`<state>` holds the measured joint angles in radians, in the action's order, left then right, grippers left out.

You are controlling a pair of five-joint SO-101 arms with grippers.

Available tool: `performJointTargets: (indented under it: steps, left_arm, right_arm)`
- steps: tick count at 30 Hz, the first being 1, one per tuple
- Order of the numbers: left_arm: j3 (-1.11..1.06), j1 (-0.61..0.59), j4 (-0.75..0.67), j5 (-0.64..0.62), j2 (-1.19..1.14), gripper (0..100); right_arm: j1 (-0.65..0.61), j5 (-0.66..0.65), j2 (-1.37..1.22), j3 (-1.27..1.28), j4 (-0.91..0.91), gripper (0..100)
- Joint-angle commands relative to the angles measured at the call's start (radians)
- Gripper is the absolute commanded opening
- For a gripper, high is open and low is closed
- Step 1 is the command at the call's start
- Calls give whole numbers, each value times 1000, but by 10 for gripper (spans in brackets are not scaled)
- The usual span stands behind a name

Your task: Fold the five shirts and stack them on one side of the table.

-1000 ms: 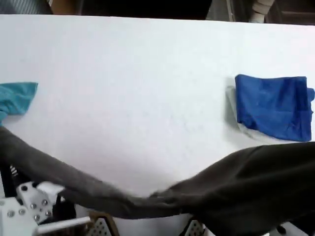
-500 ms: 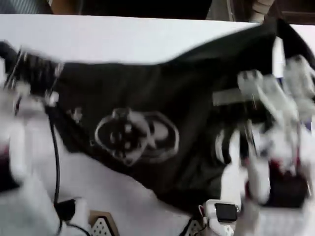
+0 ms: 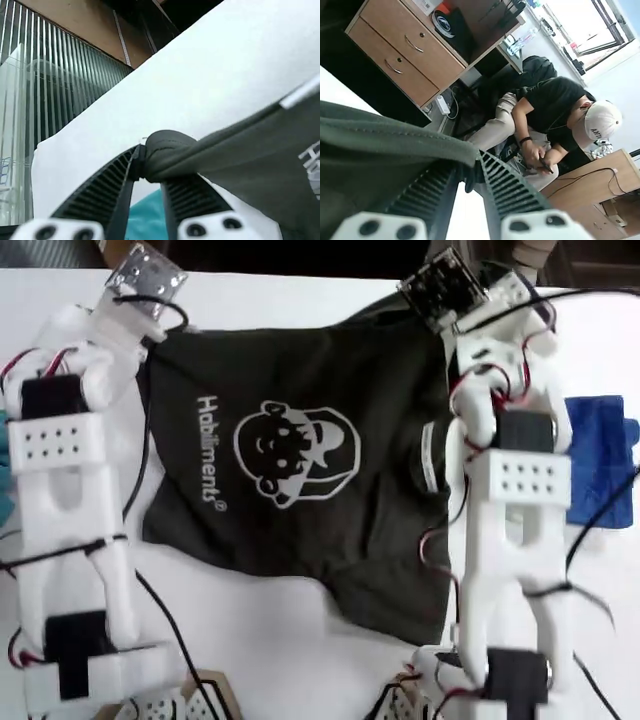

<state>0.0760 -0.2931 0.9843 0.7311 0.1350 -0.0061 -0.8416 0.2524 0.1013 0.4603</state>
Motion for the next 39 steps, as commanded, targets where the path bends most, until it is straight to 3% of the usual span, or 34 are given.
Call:
performJointTargets:
  steps: [1,9,16,21,30,39]
  left_arm:
    - [114,8,54,-9,-66,24]
    - [311,-18,239,-14,-120,24]
    - [506,6,571,-15,74,24]
    - [549,5,712,-12,273,24]
    - [545,-6,790,-8,575,24]
    - [545,-91,793,-8,674,24]
  right_arm:
    - [4,-8,-68,-146,10,21]
    - [12,-8,-81,-276,219,21]
    - [15,2,154,-292,403,21]
    - [19,2,367,-292,486,21]
    - [19,-5,697,-292,541,21]
    - [21,-8,829,-293,538,21]
